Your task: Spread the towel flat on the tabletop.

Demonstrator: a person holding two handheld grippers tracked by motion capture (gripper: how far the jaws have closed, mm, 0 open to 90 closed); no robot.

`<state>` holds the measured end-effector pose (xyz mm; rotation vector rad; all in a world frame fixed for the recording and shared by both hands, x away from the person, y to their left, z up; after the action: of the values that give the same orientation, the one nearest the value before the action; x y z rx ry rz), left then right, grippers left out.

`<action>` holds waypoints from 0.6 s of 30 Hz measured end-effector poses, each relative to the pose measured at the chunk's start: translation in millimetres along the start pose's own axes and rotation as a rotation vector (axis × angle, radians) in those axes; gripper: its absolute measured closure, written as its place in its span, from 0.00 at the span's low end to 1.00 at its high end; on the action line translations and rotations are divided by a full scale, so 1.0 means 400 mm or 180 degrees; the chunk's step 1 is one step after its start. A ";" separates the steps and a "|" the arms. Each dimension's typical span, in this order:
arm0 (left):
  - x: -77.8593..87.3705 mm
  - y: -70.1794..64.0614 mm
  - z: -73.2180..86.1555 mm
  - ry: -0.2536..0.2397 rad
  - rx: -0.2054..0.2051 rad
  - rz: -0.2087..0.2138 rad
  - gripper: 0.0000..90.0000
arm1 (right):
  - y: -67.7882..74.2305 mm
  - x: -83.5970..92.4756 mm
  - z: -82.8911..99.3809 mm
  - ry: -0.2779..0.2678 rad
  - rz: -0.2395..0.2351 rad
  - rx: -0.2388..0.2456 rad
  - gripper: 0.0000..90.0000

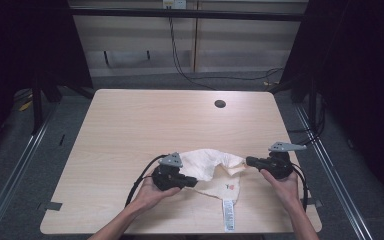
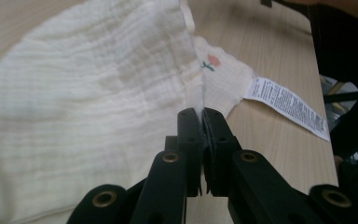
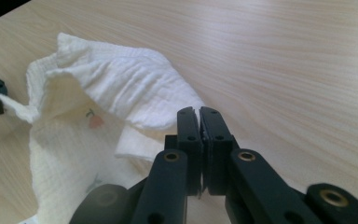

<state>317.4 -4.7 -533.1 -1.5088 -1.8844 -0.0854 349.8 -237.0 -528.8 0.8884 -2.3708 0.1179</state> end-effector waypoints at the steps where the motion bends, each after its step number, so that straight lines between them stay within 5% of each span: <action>1: 0.008 0.005 -0.002 -0.0011 -0.0012 -0.0018 0.97 | 0.001 0.001 -0.004 -0.0028 -0.0016 -0.0001 0.98; 14: 0.176 0.087 -0.050 -0.0404 0.0165 -0.0205 0.97 | 0.045 0.026 -0.092 -0.0249 -0.0245 0.0026 0.98; 18: 0.207 0.092 -0.050 -0.0373 0.0166 -0.0286 0.97 | 0.047 0.047 -0.139 -0.0417 -0.0252 0.0013 0.98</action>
<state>353.7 66.4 -485.7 -1.4212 -2.0315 0.0115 355.0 -217.7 -470.3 1.0186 -2.4522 0.0336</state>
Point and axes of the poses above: each handheld gripper's, and its own axes: x roughly backward along the jaws, z roughly out of its underside, y roughly to its left, the point moved 10 cm from there along -x, roughly forward along the jaws, and after that the axes turned 7 degrees about x, right-handed, at the moved point
